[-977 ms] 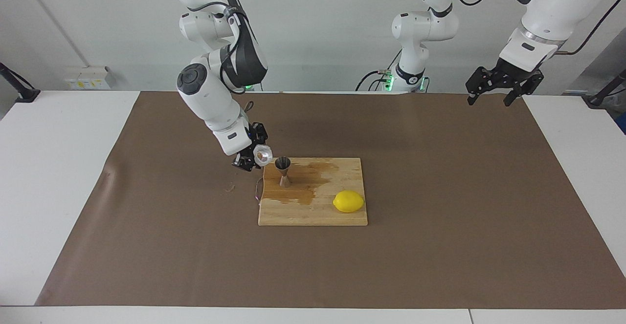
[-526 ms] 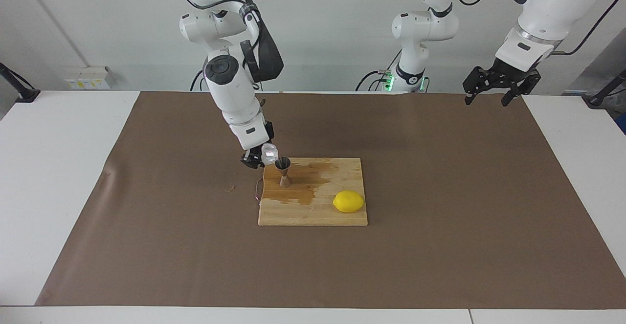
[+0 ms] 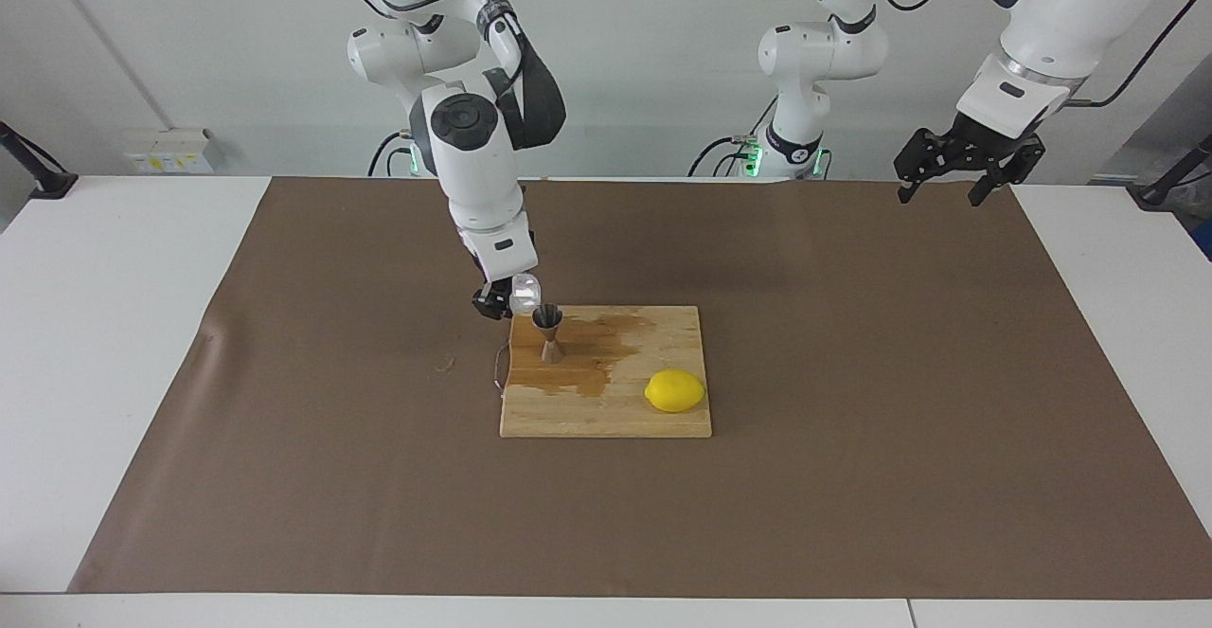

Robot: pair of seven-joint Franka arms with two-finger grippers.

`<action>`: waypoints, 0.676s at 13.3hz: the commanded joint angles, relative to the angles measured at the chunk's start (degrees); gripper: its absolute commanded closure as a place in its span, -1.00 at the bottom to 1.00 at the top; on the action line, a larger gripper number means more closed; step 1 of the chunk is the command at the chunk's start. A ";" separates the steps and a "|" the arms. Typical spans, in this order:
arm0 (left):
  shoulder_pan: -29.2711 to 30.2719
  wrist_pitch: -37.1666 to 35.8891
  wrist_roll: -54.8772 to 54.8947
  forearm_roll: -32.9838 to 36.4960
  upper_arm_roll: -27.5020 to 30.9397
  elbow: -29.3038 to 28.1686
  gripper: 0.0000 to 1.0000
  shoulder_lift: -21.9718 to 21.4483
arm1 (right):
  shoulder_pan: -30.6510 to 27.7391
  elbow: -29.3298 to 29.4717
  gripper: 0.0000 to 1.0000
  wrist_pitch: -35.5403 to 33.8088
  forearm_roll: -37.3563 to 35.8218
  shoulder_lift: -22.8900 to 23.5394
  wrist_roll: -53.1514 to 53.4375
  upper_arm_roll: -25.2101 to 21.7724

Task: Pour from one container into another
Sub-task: 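Tilt the white cup with the right gripper to pour into the metal cup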

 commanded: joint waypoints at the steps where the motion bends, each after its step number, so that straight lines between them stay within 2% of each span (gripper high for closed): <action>1: -0.08 -0.89 0.65 -0.53 0.50 -0.69 -1.00 -1.12 | 0.50 0.75 0.34 -2.25 -2.92 -0.29 2.22 0.07; 9: -0.07 -0.89 0.65 -0.53 0.50 -0.69 -1.00 -1.12 | 0.50 1.02 0.34 -2.25 -4.33 -0.29 3.71 0.16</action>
